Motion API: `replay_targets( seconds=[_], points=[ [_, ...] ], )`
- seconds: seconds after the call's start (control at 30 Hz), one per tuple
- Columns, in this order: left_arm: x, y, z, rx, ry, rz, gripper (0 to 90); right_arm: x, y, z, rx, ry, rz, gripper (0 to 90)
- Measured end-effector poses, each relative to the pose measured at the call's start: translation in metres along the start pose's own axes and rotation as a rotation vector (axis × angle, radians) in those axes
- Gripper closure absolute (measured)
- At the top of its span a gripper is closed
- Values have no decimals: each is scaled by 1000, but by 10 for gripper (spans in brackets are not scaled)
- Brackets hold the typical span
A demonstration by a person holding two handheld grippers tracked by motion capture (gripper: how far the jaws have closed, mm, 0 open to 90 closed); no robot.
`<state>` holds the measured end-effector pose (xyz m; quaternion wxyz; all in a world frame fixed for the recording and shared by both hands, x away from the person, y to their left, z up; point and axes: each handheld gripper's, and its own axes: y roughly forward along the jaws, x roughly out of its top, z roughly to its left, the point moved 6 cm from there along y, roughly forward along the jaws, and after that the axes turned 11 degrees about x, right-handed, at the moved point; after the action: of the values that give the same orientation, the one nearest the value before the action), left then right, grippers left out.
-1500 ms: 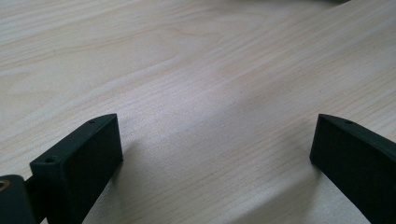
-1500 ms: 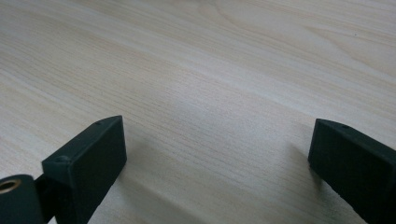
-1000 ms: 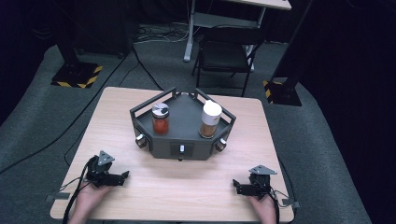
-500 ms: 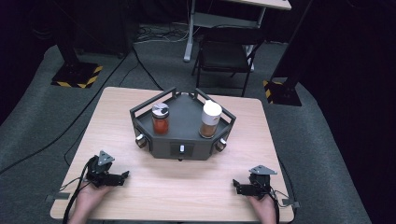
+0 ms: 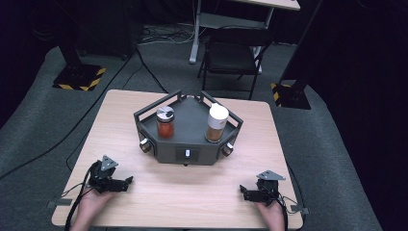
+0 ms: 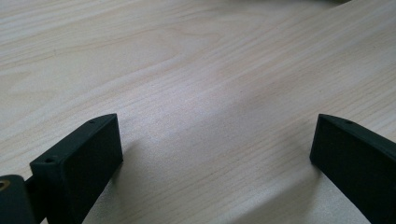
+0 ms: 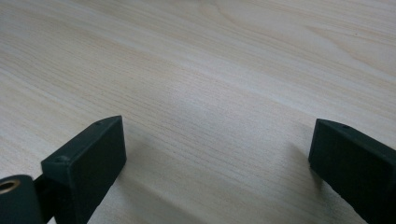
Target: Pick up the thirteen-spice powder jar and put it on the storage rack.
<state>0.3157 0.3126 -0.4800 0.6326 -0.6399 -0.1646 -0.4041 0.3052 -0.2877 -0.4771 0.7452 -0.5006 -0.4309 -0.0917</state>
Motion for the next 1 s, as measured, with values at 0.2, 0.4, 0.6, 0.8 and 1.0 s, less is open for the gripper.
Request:
replay_targets(
  seconds=[0.2,0.4,0.6,0.8,1.0],
  points=[
    [0,0,0,1,2,2,18,0,0,0,0,0,0,30],
    [0,0,0,3,0,2,18,0,0,0,0,0,0,29],
    [0,-1,-1,6,-2,2,18,0,0,0,0,0,0,29],
    [-1,-1,-2,4,-3,2,18,0,0,0,0,0,0,29],
    [-1,-1,-1,3,-2,2,17,0,0,0,0,0,0,29]
  ],
)
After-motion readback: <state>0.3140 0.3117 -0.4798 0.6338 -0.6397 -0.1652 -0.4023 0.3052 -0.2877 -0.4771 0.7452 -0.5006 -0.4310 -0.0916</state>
